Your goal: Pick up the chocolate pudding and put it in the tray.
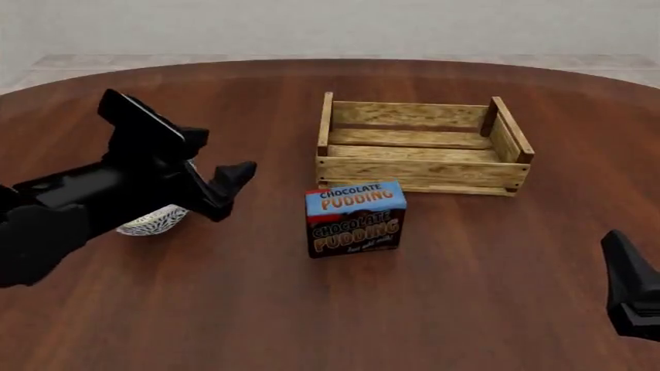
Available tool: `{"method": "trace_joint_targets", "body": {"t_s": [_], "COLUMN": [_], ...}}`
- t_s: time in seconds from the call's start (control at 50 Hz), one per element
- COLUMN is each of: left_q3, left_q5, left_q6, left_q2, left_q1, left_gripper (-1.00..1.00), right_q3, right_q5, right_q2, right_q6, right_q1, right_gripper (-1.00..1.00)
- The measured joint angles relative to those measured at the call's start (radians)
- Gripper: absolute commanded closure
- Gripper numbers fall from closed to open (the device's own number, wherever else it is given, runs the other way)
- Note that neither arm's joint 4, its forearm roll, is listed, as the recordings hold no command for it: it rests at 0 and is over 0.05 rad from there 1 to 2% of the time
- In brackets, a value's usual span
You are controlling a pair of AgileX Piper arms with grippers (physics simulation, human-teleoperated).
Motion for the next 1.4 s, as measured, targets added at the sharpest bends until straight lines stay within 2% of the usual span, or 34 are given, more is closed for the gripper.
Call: {"method": "trace_joint_targets", "body": {"t_s": [0.5, 0.7, 1.4], "left_q3": [-0.120, -0.161, -0.230], "left_q5": [0.093, 0.130, 0.237], "left_q6": [0.053, 0.094, 0.228], "left_q2": [0.106, 0.141, 0.214], "left_q1": [-0.083, -0.107, -0.216], "left_gripper": [-1.00, -1.00, -1.00], "right_q3": [-0.002, -0.001, 0.001], "right_q5": [0.000, -0.008, -0.040], "right_q2": [0.002, 0.010, 0.044], "right_q6": [-0.003, -0.005, -0.022], "right_q1": [0.000, 0.000, -0.002], "right_gripper": [-1.00, -1.00, -1.00]}}
